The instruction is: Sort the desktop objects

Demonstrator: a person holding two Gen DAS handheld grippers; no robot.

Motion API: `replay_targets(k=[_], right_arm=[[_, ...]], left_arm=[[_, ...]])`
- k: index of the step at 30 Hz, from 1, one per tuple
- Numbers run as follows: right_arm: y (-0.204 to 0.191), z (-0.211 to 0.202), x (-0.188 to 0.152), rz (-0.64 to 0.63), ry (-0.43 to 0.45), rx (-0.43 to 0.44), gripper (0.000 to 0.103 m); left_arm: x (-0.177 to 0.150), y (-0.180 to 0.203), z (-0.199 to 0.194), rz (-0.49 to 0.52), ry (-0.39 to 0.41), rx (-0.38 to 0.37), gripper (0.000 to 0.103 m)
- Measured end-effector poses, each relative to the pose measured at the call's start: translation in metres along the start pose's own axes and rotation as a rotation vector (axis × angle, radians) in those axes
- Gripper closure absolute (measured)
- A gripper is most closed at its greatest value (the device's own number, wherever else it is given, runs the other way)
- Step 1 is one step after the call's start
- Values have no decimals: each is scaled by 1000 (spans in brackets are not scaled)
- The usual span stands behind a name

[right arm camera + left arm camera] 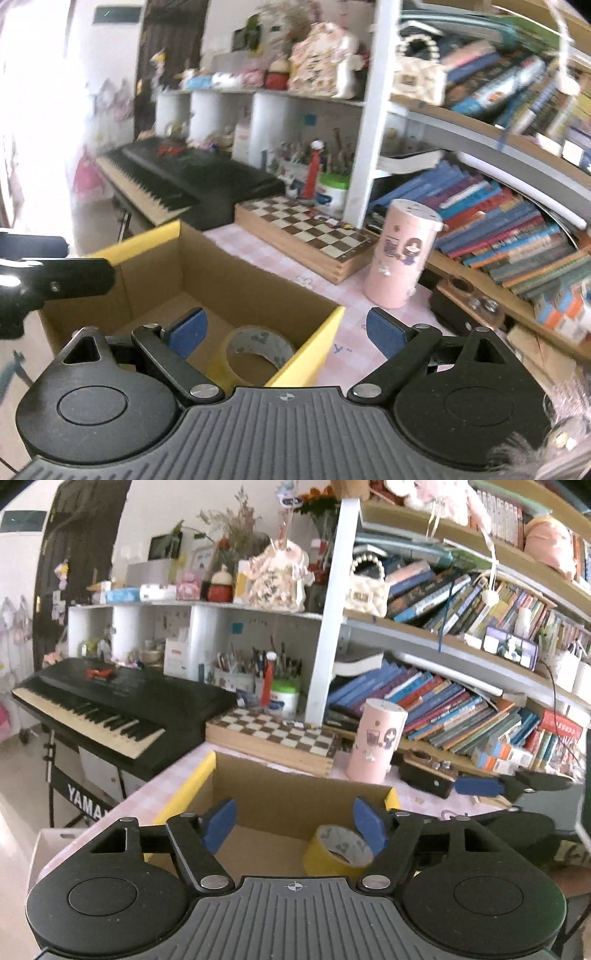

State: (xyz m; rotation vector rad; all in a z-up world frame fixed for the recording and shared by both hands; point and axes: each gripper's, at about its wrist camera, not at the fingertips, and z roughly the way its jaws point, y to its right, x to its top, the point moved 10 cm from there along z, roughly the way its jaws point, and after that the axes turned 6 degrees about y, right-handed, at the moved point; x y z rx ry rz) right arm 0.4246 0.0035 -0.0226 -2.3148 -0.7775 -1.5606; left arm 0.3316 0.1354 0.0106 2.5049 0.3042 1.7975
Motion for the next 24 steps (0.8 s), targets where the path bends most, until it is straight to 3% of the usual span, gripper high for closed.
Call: replay_targets(k=[14,24], right_arm=[[30,-74,-17,135,79,-141,10],[23,-112,-57,189,19,-194,10]], left_arm=[[1,-8,-41,-33,51,20,19],[-18,-13,-71,-12,39,29,19]])
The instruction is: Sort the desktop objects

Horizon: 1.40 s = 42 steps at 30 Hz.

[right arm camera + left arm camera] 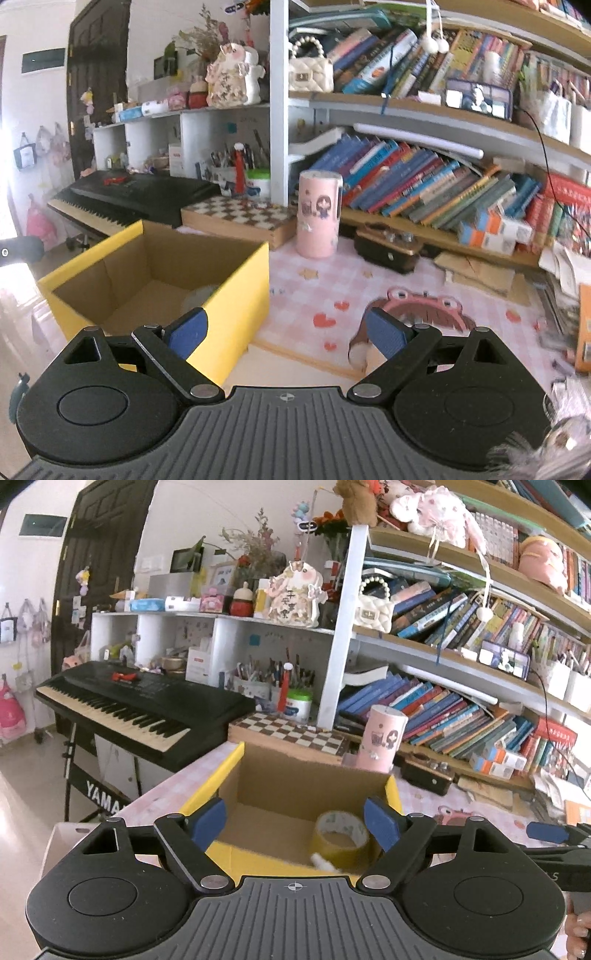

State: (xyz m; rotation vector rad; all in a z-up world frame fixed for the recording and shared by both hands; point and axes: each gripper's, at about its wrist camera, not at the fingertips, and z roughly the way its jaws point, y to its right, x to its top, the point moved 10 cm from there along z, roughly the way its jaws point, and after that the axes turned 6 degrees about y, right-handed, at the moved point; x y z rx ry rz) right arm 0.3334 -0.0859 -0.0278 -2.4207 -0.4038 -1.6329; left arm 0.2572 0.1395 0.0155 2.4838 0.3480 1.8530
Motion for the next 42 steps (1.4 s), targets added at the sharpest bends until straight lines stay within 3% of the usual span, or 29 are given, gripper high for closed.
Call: replay_targets(k=[16,21,26,32,42], right_arm=[[-52,-54,-49,-26,-74,11,12],[-60,-75,-55,-79,-62,18,12],[-66,-98,-66,-45,-68,6,12],[-78,-119,-83,-9,-90,-2,14],[-93,-140,-103,4,-119,2,15]], left_arm=[[-44,-13,-58,-25,-63,-23,19],[-49,-14,-80,16,-60,-14,17],[-56,-9,-97,37,-60,-23,15],[-80,-4,-113,56,-118,-26,14],[-99,9,-129,106,-168,-97,13]])
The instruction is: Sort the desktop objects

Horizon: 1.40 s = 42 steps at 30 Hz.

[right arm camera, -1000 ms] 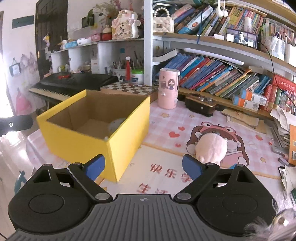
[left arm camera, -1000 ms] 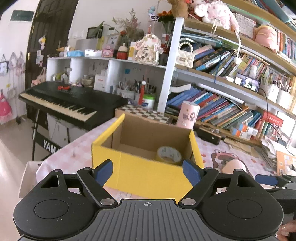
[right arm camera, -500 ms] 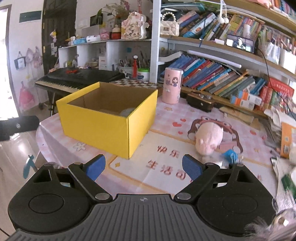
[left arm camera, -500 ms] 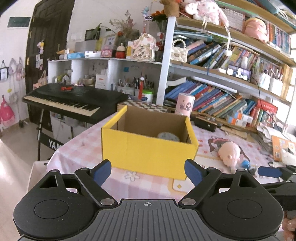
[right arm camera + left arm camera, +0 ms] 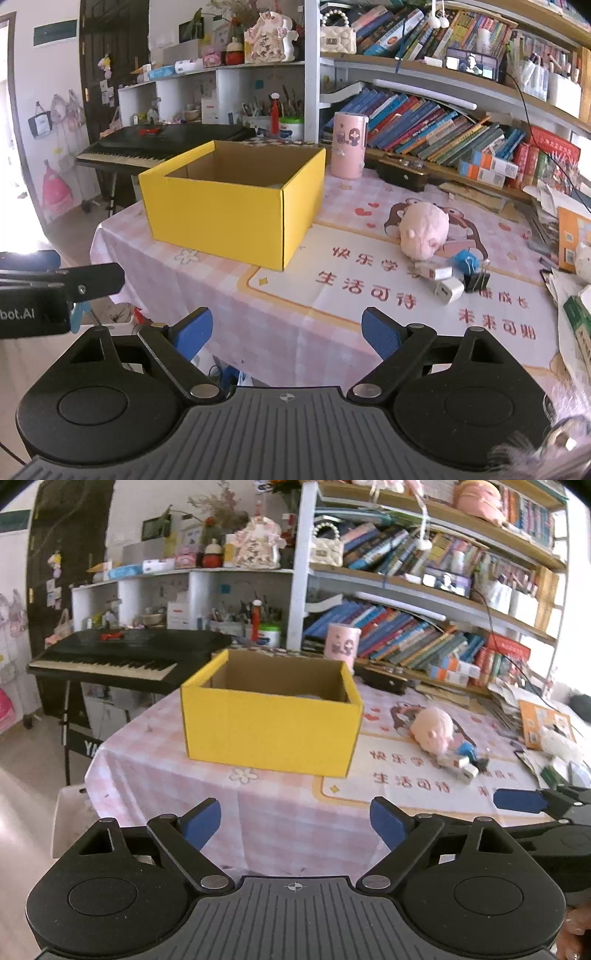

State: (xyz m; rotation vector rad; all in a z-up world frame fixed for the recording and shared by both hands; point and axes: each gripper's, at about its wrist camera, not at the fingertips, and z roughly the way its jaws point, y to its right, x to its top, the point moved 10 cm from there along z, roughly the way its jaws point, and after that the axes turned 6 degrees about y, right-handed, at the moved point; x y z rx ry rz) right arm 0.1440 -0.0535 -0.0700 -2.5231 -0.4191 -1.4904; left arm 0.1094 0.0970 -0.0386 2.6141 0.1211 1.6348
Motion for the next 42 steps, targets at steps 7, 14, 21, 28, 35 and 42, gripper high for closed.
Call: replay_targets(k=[7,14,21,28,35,42], right_arm=[[4,-13,-18,25,-35,-44,15],[19,-27,-31,48,-50,-102,15],[33,-33,-39,81,-65,-151,15],[46,-36,-45,101,-82,-187,15],[61,-32,-48,121,-95,-202,15],[83,-24,-42,126,-99,-215,15]], left_arm=[[-11,19,-3,41,-27,-73,13],[-18,36,-1,56,-44,-133,13],[-24,50,2,78,-68,-179,13],[-27,63,10,93,-90,-212,13],[-26,77,22,112,-106,-230,13],[-19,96,37,117,-105,-247,13]])
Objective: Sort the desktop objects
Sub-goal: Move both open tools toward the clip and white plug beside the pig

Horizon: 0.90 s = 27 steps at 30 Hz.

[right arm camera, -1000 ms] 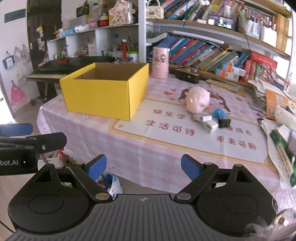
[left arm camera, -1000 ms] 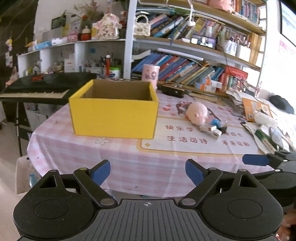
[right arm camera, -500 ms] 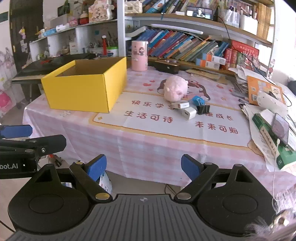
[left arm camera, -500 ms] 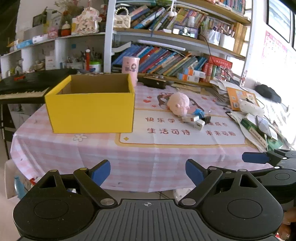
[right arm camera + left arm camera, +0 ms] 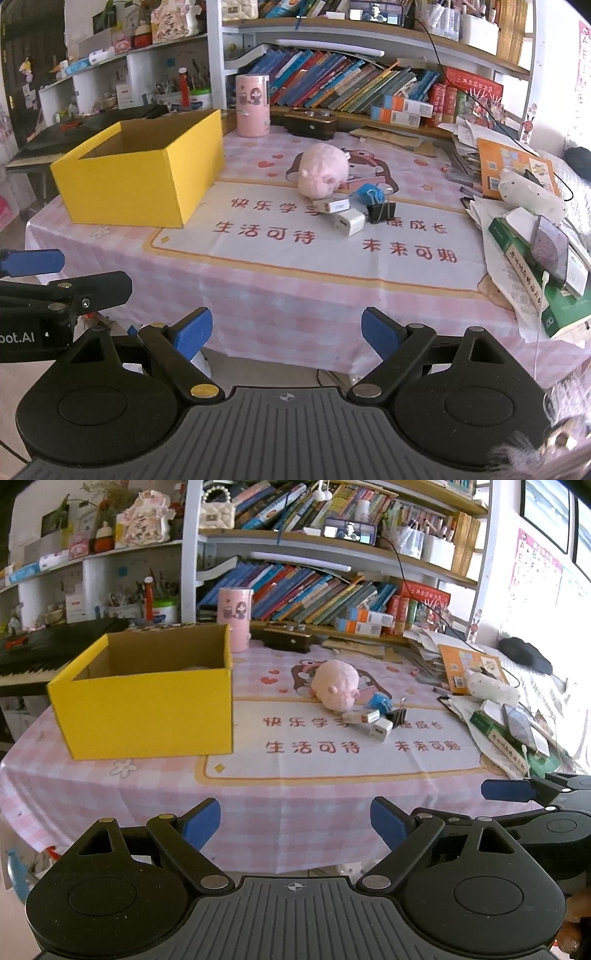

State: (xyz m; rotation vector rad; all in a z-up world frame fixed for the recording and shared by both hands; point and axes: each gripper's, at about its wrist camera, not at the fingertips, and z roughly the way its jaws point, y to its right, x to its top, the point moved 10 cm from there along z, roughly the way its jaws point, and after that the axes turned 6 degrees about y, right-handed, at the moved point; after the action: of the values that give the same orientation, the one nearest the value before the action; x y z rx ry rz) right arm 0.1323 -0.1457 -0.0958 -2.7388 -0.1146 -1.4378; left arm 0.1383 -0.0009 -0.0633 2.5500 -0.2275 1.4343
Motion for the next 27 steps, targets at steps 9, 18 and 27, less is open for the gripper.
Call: replay_targets(k=[9,18,27], right_arm=[[27,16,16,-9,-3,-1,15],[61,32,28,3,-10,-12,15],[98,54,39,19,-23,-9,15]], left_arm=[[15,14,27,-15,3,2,13],[28,40,57,1,-14,-15,13],[37,65,87,8,-34,-10,13]])
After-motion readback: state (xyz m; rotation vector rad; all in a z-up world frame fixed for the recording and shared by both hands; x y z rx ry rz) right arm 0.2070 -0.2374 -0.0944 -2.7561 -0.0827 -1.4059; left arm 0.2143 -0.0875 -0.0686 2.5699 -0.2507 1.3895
